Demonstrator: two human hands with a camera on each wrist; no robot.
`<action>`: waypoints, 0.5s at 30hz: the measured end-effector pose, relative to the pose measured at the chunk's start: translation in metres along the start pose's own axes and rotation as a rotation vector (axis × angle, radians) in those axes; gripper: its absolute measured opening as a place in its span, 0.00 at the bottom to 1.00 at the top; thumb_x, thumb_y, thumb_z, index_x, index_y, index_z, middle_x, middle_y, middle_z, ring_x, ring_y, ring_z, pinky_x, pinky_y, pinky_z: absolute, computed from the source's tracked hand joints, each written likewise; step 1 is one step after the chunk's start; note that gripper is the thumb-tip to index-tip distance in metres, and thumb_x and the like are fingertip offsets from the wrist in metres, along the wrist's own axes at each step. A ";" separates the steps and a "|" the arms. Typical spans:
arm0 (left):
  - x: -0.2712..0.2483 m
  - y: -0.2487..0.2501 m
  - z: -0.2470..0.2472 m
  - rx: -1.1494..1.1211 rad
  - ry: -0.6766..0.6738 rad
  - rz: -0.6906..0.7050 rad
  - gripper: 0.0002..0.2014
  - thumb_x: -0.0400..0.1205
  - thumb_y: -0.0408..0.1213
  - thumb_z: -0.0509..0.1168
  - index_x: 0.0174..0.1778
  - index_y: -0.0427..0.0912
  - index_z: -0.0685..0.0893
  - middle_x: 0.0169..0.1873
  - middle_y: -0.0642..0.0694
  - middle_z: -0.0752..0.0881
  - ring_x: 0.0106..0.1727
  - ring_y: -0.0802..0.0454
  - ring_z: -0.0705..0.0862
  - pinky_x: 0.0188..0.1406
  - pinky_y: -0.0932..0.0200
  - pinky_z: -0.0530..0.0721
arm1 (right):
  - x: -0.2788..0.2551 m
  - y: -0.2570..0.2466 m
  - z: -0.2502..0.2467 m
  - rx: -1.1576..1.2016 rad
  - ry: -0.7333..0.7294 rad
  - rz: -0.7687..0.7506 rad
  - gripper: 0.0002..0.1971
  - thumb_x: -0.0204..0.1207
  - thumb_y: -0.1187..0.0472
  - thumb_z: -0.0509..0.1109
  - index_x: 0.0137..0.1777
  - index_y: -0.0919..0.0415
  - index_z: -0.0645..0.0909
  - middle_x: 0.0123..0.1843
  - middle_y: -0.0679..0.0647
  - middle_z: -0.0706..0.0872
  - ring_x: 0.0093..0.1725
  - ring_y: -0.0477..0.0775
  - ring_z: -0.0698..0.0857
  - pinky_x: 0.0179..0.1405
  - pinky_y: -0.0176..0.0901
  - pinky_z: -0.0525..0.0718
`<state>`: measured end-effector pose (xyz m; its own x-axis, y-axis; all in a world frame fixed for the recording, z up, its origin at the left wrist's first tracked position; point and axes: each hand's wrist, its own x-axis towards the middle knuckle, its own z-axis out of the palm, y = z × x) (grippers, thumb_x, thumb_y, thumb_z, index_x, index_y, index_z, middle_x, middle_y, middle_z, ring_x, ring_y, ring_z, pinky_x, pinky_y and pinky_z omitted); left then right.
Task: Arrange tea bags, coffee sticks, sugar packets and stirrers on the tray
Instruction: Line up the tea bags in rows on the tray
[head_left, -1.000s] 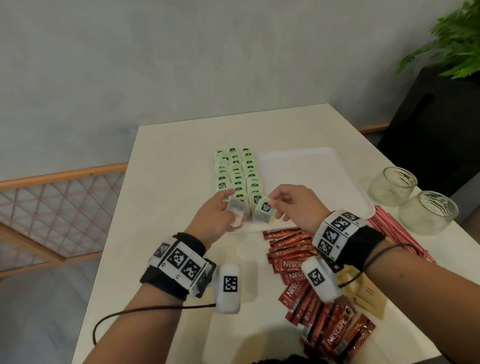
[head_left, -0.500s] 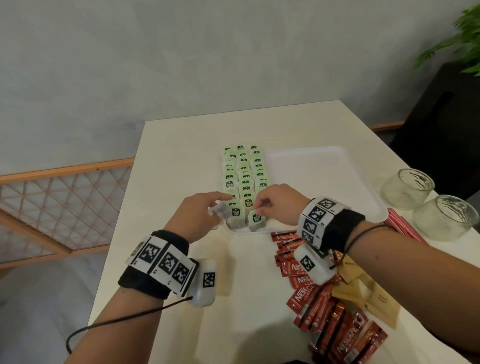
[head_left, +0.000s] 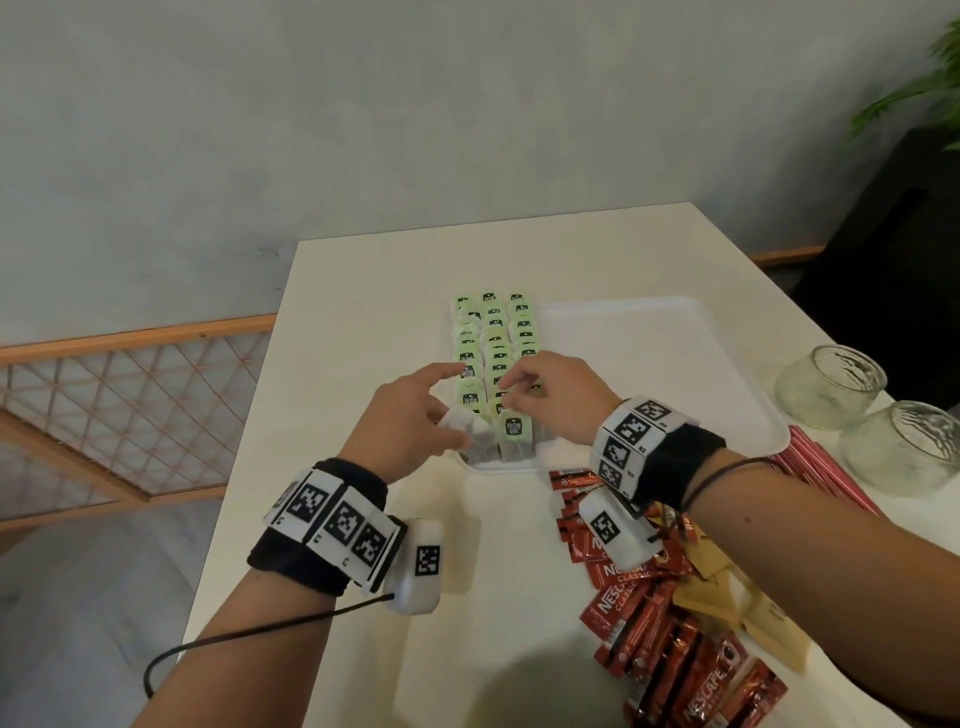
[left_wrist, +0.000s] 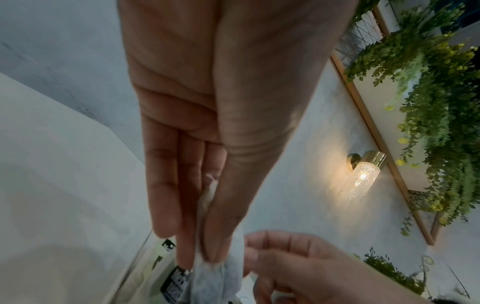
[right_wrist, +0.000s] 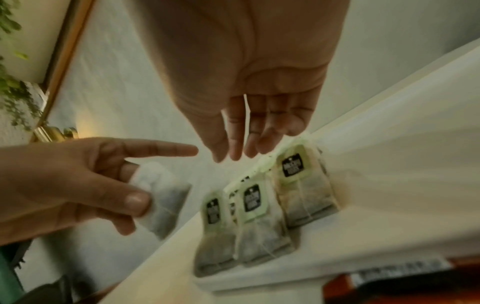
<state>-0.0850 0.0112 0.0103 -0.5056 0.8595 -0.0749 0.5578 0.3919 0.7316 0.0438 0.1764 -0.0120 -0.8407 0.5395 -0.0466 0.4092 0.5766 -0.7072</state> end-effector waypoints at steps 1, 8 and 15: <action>0.002 0.002 0.001 -0.023 0.013 0.002 0.34 0.71 0.33 0.79 0.72 0.53 0.77 0.31 0.41 0.90 0.30 0.53 0.87 0.41 0.63 0.85 | -0.005 -0.004 -0.002 0.084 0.005 -0.027 0.08 0.77 0.53 0.73 0.53 0.51 0.87 0.47 0.46 0.85 0.42 0.42 0.82 0.53 0.44 0.83; 0.013 0.017 0.018 -0.303 0.101 -0.083 0.18 0.76 0.34 0.76 0.61 0.45 0.84 0.38 0.39 0.91 0.39 0.45 0.91 0.39 0.51 0.92 | -0.024 -0.010 -0.006 0.152 0.041 -0.070 0.03 0.76 0.57 0.74 0.44 0.55 0.86 0.36 0.44 0.87 0.32 0.37 0.80 0.37 0.30 0.77; 0.013 0.042 0.034 -0.587 -0.011 -0.351 0.20 0.80 0.50 0.72 0.48 0.33 0.90 0.42 0.37 0.92 0.40 0.45 0.92 0.34 0.55 0.91 | -0.029 -0.007 -0.009 0.002 0.240 -0.077 0.07 0.73 0.56 0.73 0.36 0.50 0.79 0.36 0.43 0.84 0.38 0.48 0.84 0.42 0.47 0.84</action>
<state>-0.0458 0.0495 0.0172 -0.5830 0.7184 -0.3796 -0.0893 0.4077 0.9087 0.0686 0.1627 0.0007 -0.7612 0.6241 0.1762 0.3462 0.6208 -0.7033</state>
